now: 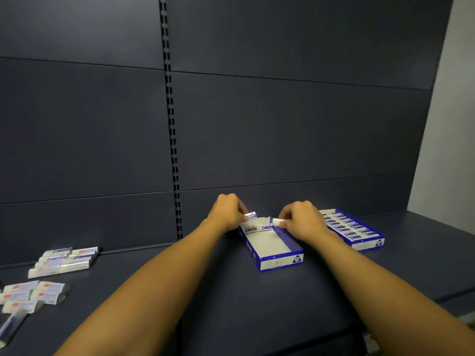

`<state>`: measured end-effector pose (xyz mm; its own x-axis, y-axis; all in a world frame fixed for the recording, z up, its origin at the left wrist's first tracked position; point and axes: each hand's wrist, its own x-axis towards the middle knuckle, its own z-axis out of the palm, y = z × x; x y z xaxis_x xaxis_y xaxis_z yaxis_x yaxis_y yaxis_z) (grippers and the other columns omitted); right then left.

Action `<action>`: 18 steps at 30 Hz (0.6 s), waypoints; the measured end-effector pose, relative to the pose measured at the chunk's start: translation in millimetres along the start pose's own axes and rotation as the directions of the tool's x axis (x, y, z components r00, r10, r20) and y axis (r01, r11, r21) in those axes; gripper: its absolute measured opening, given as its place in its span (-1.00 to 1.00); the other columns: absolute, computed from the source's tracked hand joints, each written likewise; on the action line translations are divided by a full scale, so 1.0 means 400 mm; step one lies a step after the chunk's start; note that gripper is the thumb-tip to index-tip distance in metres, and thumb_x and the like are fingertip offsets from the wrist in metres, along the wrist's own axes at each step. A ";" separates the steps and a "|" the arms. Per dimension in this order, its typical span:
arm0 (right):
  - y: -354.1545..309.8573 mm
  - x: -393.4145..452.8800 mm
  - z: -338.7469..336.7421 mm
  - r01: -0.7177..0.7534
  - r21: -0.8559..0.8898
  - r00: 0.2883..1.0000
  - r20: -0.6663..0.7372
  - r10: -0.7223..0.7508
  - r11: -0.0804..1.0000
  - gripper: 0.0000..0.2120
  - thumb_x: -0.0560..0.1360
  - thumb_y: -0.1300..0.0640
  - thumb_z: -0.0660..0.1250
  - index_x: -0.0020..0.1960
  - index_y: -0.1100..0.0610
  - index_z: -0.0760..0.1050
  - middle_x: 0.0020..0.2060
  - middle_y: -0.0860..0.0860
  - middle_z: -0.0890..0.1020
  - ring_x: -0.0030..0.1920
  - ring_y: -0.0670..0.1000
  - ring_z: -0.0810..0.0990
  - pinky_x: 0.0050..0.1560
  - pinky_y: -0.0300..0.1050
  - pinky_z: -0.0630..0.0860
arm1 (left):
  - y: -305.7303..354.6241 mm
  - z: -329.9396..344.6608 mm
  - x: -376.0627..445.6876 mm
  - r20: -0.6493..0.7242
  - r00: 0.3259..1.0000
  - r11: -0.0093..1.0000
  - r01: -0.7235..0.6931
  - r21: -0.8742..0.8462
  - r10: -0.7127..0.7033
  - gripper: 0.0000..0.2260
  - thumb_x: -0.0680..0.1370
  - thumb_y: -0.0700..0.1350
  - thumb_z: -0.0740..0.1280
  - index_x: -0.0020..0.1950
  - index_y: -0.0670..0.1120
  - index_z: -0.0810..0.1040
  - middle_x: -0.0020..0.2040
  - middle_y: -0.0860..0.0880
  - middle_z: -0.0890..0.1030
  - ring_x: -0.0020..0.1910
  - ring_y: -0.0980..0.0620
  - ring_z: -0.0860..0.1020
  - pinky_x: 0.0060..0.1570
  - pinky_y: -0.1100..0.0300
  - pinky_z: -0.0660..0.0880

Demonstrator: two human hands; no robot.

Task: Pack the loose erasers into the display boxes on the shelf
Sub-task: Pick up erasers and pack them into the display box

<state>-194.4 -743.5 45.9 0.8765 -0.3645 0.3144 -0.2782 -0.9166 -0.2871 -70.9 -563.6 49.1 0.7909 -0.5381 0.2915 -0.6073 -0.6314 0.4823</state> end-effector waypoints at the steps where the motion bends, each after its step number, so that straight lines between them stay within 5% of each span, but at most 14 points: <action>1: 0.009 0.013 0.007 0.010 0.017 1.000 -0.004 -0.010 1.000 -0.85 0.54 0.03 0.43 0.11 -0.04 0.64 0.00 -0.05 0.67 -0.04 -0.05 0.59 -0.09 -0.14 0.54 | 0.000 0.011 0.007 -0.012 1.000 1.000 0.008 -0.016 -0.008 -0.84 0.54 -0.14 0.49 0.10 -0.11 0.73 0.10 -0.08 0.70 0.03 -0.01 0.64 0.07 0.07 0.63; 7: 0.066 0.089 0.060 0.052 0.163 0.999 -0.010 -0.051 0.985 -0.84 0.52 0.00 0.46 0.09 -0.03 0.63 -0.01 -0.06 0.68 -0.08 -0.08 0.57 -0.13 -0.16 0.54 | 0.001 0.086 0.023 -0.044 0.998 0.999 0.042 -0.026 -0.044 -0.83 0.54 -0.13 0.48 0.11 -0.10 0.73 0.11 -0.07 0.70 0.03 0.00 0.65 -0.04 0.20 0.60; 18: 0.084 0.170 0.170 0.142 0.463 0.987 0.001 -0.160 0.875 -0.93 0.47 0.09 0.53 -0.12 -0.05 0.65 -0.20 -0.12 0.68 -0.18 -0.10 0.64 -0.17 -0.15 0.62 | -0.027 0.169 0.040 -0.154 0.975 0.987 0.161 -0.015 -0.162 -0.90 0.51 -0.10 0.49 0.00 0.04 0.75 -0.05 0.09 0.68 -0.11 0.08 0.62 -0.03 0.04 0.65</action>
<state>-117.2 -787.8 -4.0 0.9101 -0.2125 0.3557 0.0630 -0.7776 -0.6256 -57.0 -603.3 -7.3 0.8808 -0.3366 0.3330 -0.4705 -0.7016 0.5352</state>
